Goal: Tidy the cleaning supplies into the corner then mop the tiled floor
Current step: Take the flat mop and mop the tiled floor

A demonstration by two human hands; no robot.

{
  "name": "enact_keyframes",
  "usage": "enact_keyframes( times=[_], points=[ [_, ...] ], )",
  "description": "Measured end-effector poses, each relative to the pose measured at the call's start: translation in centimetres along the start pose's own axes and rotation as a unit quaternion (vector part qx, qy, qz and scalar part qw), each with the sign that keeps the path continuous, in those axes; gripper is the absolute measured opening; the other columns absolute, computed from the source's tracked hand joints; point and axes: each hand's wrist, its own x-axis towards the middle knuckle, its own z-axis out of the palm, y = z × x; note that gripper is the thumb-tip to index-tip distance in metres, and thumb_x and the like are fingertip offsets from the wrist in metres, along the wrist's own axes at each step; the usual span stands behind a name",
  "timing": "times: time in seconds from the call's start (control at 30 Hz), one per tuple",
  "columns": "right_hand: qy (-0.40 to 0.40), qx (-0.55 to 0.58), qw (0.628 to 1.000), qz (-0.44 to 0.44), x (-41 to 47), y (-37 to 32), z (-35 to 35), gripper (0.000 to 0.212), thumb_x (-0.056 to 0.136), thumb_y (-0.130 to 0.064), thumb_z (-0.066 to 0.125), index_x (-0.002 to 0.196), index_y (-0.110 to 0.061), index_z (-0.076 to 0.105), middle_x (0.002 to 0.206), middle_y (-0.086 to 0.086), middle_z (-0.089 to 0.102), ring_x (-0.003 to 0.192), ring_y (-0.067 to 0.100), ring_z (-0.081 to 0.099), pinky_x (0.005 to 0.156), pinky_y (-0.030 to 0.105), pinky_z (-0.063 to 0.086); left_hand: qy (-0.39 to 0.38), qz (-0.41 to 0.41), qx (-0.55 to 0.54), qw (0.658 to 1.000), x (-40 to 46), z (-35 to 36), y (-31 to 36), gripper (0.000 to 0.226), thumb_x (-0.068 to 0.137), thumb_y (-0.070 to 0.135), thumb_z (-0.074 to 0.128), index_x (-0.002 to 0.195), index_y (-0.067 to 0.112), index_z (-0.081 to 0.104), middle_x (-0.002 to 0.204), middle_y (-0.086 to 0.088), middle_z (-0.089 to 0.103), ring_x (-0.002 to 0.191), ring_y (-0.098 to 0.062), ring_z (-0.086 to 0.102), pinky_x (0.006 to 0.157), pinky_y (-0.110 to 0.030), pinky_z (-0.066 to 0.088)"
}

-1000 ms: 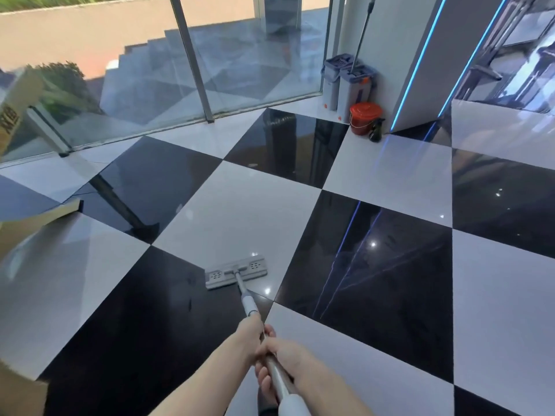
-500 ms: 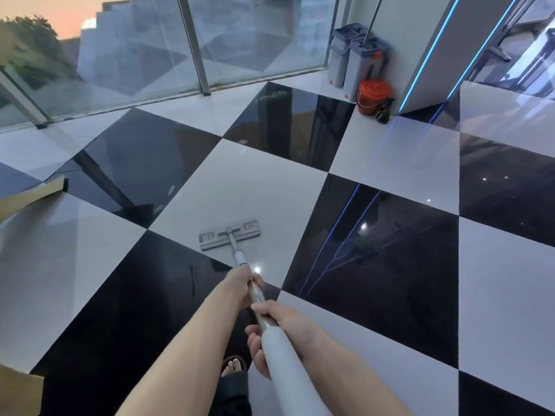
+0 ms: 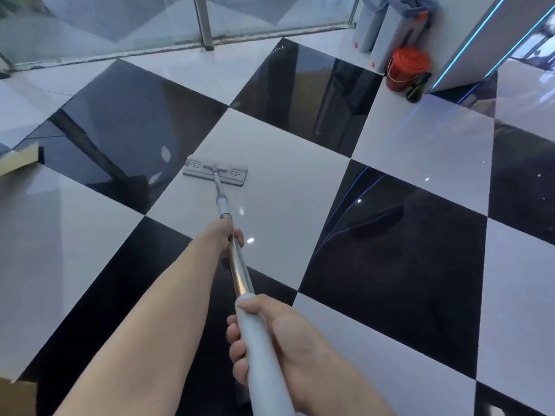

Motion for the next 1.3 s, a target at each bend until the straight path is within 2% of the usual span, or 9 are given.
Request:
enact_keyframes(
  times=[0.07,0.13,0.4,0.57,0.7,0.87,0.97,1.13,1.3],
  points=[
    [0.014,-0.012,1.000,0.016,0.6,-0.1,0.1,0.017,0.077,-0.019,0.065,0.083,-0.005,0.057,0.062,0.007,0.058,0.041,0.015,0.052,0.039,0.020,0.045,-0.005,0.011,0.005,1.000,-0.2,-0.2,-0.1,0.027,0.101,0.035,0.040,0.100,0.009,0.042,0.048,-0.002,0.040,0.024,-0.010,0.034,0.036,-0.016,0.036],
    [0.017,-0.022,0.999,0.034,0.9,0.3,0.0,0.019,0.075,-0.020,0.066,0.083,-0.004,0.057,0.063,0.007,0.059,0.043,0.017,0.054,0.041,0.021,0.046,-0.010,0.013,-0.017,1.000,-0.9,-0.5,-0.5,0.025,0.100,0.035,0.046,0.103,0.010,0.043,0.057,-0.001,0.039,0.028,-0.008,0.035,0.031,-0.014,0.035],
    [0.066,-0.101,0.993,0.012,0.2,3.6,0.5,0.020,0.077,-0.020,0.067,0.064,-0.010,0.056,0.051,0.003,0.057,0.033,0.014,0.049,0.037,0.017,0.045,0.009,0.017,-0.033,0.999,-6.2,-1.9,-4.7,0.024,0.101,0.030,0.042,0.089,0.009,0.041,0.055,-0.001,0.035,0.021,-0.009,0.031,0.030,-0.010,0.033],
    [0.050,-0.137,0.989,0.011,-1.3,9.1,-2.2,0.021,0.080,-0.015,0.064,0.062,-0.007,0.056,0.053,0.004,0.061,0.037,0.011,0.055,0.038,0.018,0.048,0.028,-0.002,-0.045,0.999,-10.0,-3.6,-11.9,0.029,0.100,0.026,0.040,0.076,0.011,0.040,0.036,-0.001,0.037,0.020,-0.009,0.030,0.031,-0.010,0.031],
    [0.038,-0.164,0.986,0.006,-2.3,14.3,-5.8,0.014,0.080,-0.008,0.062,0.067,-0.003,0.059,0.054,0.006,0.062,0.038,0.011,0.057,0.038,0.020,0.048,0.035,-0.004,-0.068,0.997,-13.4,-4.2,-19.2,0.038,0.099,0.034,0.040,0.069,0.012,0.039,0.034,0.001,0.036,0.023,-0.009,0.031,0.036,-0.012,0.029],
    [0.047,-0.174,0.984,-0.009,-3.3,19.3,-9.0,0.003,0.082,-0.003,0.057,0.082,-0.003,0.054,0.051,0.009,0.059,0.037,0.014,0.056,0.037,0.020,0.048,0.027,-0.007,-0.155,0.988,-17.2,-4.4,-27.4,0.040,0.100,0.042,0.038,0.076,0.011,0.037,0.034,0.000,0.034,0.021,-0.009,0.031,0.031,-0.010,0.031],
    [0.038,-0.174,0.984,-0.019,-4.0,21.4,-9.1,0.009,0.082,0.002,0.054,0.088,-0.006,0.056,0.046,0.009,0.058,0.048,0.016,0.057,0.038,0.019,0.048,0.016,-0.006,-0.166,0.986,-20.0,-5.2,-30.2,0.038,0.098,0.043,0.043,0.081,0.010,0.040,0.043,0.000,0.035,0.023,-0.009,0.032,0.030,-0.011,0.029],
    [0.042,-0.164,0.985,-0.024,-3.2,23.2,-7.8,0.019,0.083,0.002,0.053,0.096,-0.010,0.058,0.058,0.012,0.060,0.036,0.017,0.054,0.037,0.019,0.047,0.016,-0.028,-0.156,0.987,-21.0,-7.4,-31.2,0.037,0.098,0.040,0.045,0.074,0.013,0.036,0.043,0.001,0.034,0.026,-0.008,0.029,0.032,-0.009,0.025],
    [0.065,-0.157,0.985,-0.017,-0.5,20.5,-5.4,0.011,0.082,-0.003,0.053,0.088,-0.010,0.058,0.050,0.006,0.054,0.031,0.013,0.052,0.033,0.017,0.044,0.007,-0.013,-0.167,0.986,-19.4,-7.5,-27.3,0.036,0.099,0.038,0.043,0.075,0.011,0.037,0.044,0.001,0.034,0.029,-0.007,0.032,0.030,-0.011,0.023]
  ],
)
